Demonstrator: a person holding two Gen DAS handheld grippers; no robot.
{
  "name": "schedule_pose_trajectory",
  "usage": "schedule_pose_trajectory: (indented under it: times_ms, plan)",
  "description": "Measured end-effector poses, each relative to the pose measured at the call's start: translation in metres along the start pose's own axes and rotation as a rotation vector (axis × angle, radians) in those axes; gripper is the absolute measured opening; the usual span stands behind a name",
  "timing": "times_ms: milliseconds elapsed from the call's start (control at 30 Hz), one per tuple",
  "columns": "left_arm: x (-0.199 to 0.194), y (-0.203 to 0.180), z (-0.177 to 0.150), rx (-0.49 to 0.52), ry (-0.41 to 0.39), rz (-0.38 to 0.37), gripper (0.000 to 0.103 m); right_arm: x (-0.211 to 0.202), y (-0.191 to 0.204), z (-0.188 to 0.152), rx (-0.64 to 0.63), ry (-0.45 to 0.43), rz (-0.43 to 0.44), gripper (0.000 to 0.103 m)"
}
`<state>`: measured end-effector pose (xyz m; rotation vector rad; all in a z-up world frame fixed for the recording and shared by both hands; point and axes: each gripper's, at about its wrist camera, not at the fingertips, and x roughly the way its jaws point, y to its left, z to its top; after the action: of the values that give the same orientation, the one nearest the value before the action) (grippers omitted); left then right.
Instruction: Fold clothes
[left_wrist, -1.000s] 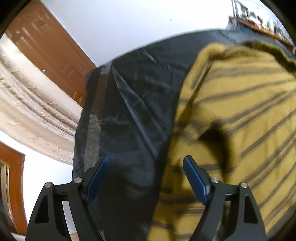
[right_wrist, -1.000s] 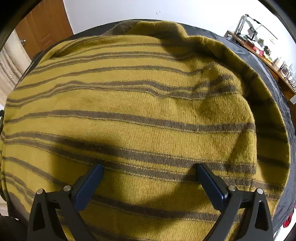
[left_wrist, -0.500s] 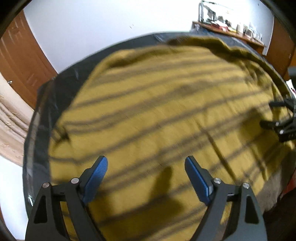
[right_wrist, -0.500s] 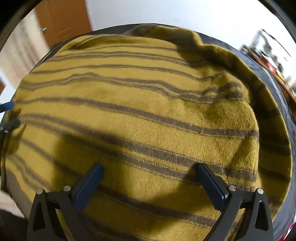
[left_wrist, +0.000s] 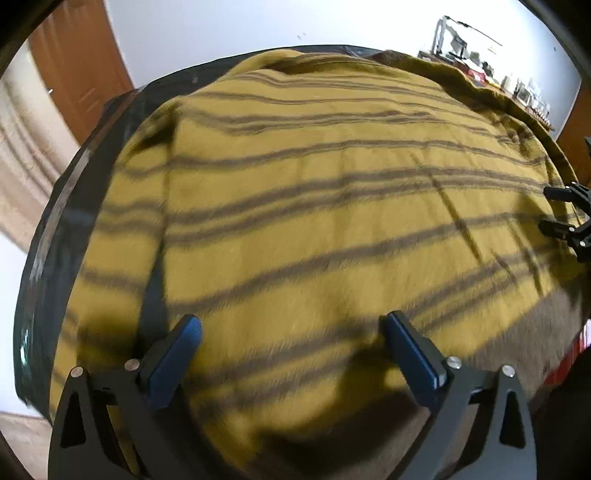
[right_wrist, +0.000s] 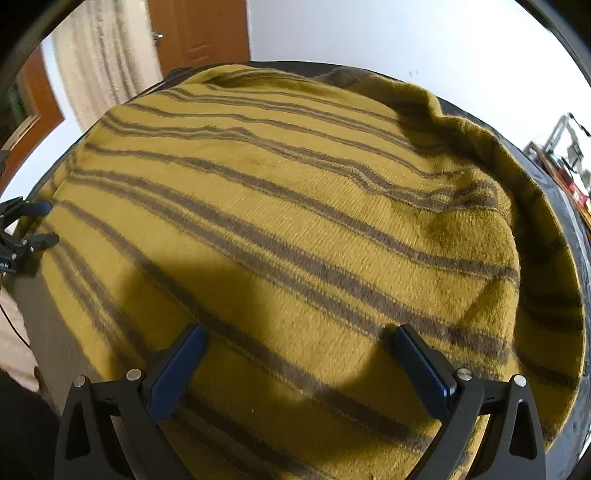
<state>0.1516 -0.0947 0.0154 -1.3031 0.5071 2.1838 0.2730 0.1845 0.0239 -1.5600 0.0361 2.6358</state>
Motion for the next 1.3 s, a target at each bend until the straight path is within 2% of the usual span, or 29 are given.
schedule_pose_trajectory:
  times_ms: [133, 333, 367, 500, 700, 767, 867, 933, 1100, 1200, 1300]
  plan:
    - [-0.007, 0.004, -0.007, -0.004, -0.002, 0.026, 0.100, -0.009, 0.001, -0.012, -0.040, -0.018, 0.020, 0.103]
    - [-0.012, 0.003, -0.014, -0.010, 0.003, 0.013, 0.100, -0.022, -0.007, -0.036, -0.067, -0.046, 0.042, 0.103]
    - [-0.012, 0.003, -0.014, -0.007, 0.006, 0.009, 0.100, -0.017, -0.009, -0.027, -0.068, -0.042, 0.043, 0.103]
    - [-0.012, 0.004, -0.010, 0.011, 0.026, -0.008, 0.100, -0.023, -0.021, -0.030, -0.057, -0.033, 0.040, 0.103]
    - [-0.009, 0.009, 0.001, 0.036, 0.072, -0.044, 0.100, -0.037, -0.016, -0.042, -0.026, -0.022, 0.026, 0.103]
    - [-0.007, 0.011, 0.007, 0.043, 0.094, -0.059, 0.102, -0.029, -0.019, -0.035, -0.021, -0.018, 0.022, 0.103]
    - [0.000, 0.011, 0.026, 0.062, 0.158, -0.076, 0.102, -0.026, -0.021, -0.030, -0.017, -0.019, 0.021, 0.103]
    - [0.003, 0.007, 0.043, 0.085, 0.169, -0.073, 0.102, -0.024, -0.022, -0.027, -0.008, -0.018, 0.015, 0.103]
    - [-0.001, -0.009, 0.095, 0.104, 0.085, -0.146, 0.102, -0.019, -0.023, -0.020, 0.025, -0.021, -0.005, 0.103]
    - [0.010, -0.019, 0.121, 0.098, 0.052, -0.183, 0.102, -0.019, -0.022, -0.019, 0.044, -0.027, -0.016, 0.103]
    - [0.020, -0.035, 0.130, 0.093, 0.043, -0.187, 0.102, -0.018, -0.020, -0.017, 0.067, -0.023, -0.028, 0.103]
